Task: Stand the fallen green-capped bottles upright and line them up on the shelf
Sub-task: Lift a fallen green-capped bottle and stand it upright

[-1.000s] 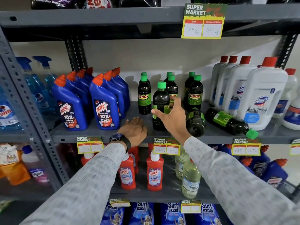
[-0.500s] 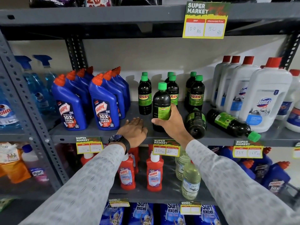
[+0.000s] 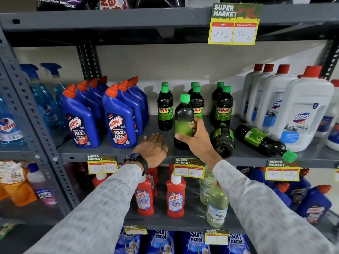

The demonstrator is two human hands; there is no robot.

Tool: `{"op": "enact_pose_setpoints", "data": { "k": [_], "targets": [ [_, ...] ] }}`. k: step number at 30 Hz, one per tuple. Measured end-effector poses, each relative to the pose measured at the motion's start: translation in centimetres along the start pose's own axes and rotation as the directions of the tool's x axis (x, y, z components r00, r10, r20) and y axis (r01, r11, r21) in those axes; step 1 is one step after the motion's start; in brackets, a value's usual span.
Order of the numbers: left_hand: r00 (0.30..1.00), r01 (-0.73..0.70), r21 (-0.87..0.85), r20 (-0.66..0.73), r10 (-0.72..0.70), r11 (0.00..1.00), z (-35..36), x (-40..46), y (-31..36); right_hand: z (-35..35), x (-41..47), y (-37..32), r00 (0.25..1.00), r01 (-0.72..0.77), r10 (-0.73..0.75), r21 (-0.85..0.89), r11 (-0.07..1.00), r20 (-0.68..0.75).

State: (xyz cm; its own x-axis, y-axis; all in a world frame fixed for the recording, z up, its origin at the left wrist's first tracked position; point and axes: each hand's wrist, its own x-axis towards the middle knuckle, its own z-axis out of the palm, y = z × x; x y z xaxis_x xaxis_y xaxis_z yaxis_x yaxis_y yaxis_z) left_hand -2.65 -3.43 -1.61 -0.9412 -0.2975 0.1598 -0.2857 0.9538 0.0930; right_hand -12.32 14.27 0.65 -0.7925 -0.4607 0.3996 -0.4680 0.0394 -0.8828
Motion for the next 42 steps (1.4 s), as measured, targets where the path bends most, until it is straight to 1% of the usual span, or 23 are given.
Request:
{"op": "enact_pose_setpoints", "data": {
  "k": [3,9,16,19,22,28,36,39,41,42],
  "targets": [
    [1.0,-0.001,0.002,0.005,0.001,1.0,-0.1,-0.1,0.1,0.2,-0.3,-0.2,0.999,0.031,-0.031,-0.017,0.999,-0.02],
    [1.0,-0.005,0.01,0.024,0.005,1.0,-0.4,-0.4,0.3,-0.1,-0.4,0.1,0.997,0.053,-0.055,0.031,0.998,0.056],
    [1.0,-0.002,0.009,0.005,0.002,1.0,-0.4,-0.4,0.3,0.3,-0.4,-0.1,0.997,0.063,-0.064,-0.024,0.998,-0.031],
    [1.0,0.002,0.017,0.018,-0.002,1.0,-0.4,-0.3,0.3,0.2,-0.4,0.0,0.997,0.071,-0.071,-0.022,0.997,-0.005],
    [1.0,-0.001,0.025,0.019,0.0,1.0,-0.5,-0.4,0.4,0.2,-0.3,0.2,0.997,0.077,-0.076,-0.058,0.995,0.022],
    [1.0,0.007,0.024,0.018,-0.008,1.0,-0.6,-0.5,0.5,0.5,-0.3,0.1,0.998,0.051,-0.054,-0.078,0.996,-0.04],
    [1.0,0.005,0.05,0.025,-0.006,0.999,-0.6,-0.5,0.5,0.5,-0.6,-0.3,0.998,0.042,-0.047,-0.094,0.995,-0.051],
    [0.999,-0.002,0.043,0.038,0.0,0.999,-0.8,-0.5,0.6,0.1,-1.6,-1.7,0.994,0.085,-0.089,-0.072,0.994,-0.061],
    [0.999,-0.002,0.038,0.051,0.001,0.999,-1.0,-0.7,0.7,-0.6,-2.2,-3.0,0.983,0.137,-0.148,-0.098,0.986,-0.112],
    [0.998,-0.015,0.064,0.061,0.011,0.998,-1.1,-0.8,0.7,-1.1,-2.2,-3.8,0.973,0.158,-0.176,-0.13,0.979,-0.146]
  ]
}}
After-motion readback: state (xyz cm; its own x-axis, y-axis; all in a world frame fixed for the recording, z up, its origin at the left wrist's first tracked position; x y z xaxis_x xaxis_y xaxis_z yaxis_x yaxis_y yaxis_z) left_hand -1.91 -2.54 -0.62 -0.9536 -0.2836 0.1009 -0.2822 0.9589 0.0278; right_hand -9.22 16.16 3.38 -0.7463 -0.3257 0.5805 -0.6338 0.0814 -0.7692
